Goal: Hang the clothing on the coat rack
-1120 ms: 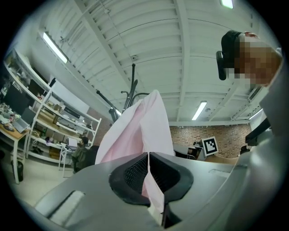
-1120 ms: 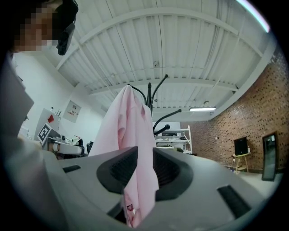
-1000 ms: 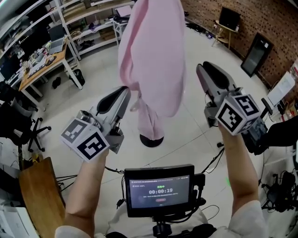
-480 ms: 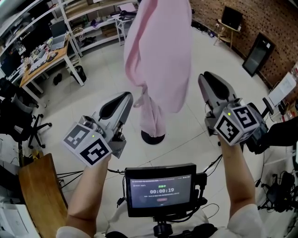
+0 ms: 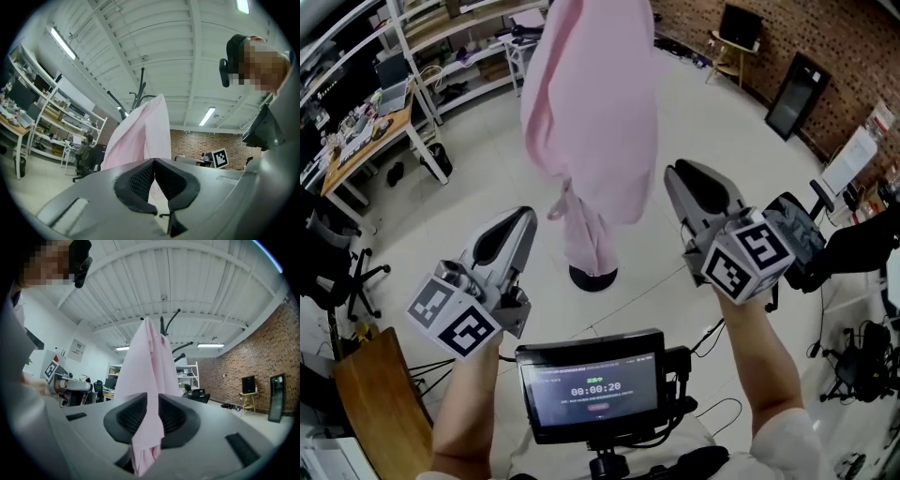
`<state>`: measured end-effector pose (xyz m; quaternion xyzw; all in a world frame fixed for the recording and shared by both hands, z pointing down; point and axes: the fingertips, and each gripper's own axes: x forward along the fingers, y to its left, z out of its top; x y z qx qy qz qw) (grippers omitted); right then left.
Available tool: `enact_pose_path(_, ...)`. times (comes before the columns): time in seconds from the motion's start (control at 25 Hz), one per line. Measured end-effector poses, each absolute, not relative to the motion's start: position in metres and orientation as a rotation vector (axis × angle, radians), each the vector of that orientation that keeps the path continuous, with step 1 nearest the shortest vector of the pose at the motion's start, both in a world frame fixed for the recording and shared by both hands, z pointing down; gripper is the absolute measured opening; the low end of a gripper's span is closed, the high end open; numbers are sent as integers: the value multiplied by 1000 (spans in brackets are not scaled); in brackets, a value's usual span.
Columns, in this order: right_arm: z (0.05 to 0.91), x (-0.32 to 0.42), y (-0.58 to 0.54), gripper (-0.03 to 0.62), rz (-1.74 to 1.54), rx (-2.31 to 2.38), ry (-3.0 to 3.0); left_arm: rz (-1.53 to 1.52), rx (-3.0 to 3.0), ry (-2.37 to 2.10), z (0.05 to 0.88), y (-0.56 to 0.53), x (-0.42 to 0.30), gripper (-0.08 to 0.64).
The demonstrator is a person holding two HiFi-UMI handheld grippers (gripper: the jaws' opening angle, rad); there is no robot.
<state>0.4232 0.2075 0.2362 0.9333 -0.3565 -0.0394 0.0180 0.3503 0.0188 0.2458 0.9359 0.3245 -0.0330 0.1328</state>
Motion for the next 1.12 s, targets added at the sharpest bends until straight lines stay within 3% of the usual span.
enact_pose_path(1.12,290,378,252,63,81,2951,-1012,3,2666,1021,271,65,329,3)
